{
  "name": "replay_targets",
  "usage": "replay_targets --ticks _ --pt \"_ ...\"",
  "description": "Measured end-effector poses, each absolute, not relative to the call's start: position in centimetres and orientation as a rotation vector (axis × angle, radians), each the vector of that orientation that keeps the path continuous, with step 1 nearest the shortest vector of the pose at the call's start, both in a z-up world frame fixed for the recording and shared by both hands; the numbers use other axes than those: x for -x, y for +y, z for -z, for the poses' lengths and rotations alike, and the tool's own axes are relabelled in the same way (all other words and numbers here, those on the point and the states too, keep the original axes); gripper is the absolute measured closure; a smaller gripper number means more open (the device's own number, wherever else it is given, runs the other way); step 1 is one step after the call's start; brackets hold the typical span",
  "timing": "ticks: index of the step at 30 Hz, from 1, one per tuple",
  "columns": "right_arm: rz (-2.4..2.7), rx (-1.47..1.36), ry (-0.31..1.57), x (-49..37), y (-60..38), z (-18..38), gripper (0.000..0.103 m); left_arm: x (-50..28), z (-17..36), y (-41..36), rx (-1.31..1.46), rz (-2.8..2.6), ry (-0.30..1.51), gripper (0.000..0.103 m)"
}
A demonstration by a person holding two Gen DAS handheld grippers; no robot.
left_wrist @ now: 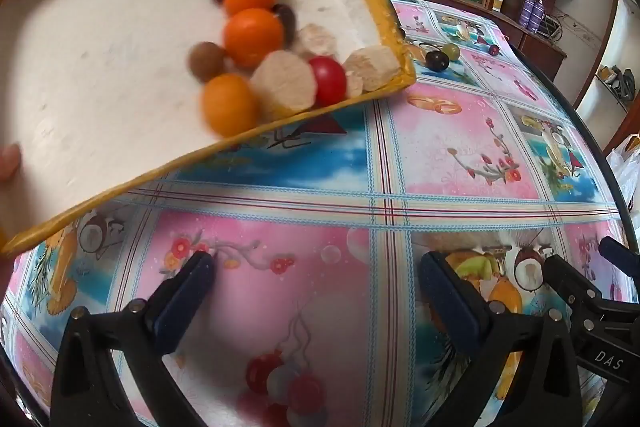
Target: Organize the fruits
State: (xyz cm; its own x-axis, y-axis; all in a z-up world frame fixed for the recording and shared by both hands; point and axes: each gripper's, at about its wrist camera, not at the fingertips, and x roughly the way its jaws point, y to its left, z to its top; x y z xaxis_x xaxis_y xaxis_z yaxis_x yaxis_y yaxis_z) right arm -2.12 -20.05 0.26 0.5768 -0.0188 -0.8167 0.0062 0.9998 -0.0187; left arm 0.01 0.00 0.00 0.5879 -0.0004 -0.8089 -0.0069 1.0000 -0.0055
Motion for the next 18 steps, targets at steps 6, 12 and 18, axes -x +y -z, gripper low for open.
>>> replay_targets --ticks 6,12,18 --pt "0.014 0.013 0.947 2.14 -20.06 -0.27 0.0 0.01 0.0 -0.01 0.006 -0.005 0.94 0.0" --pt "0.014 0.013 0.948 2.14 -20.05 -0.26 0.0 0.0 0.0 -0.01 0.006 -0.005 0.941 0.0" --pt "0.014 0.013 0.947 2.13 -20.05 -0.25 0.0 -0.01 0.0 0.0 0.006 -0.005 0.941 0.0"
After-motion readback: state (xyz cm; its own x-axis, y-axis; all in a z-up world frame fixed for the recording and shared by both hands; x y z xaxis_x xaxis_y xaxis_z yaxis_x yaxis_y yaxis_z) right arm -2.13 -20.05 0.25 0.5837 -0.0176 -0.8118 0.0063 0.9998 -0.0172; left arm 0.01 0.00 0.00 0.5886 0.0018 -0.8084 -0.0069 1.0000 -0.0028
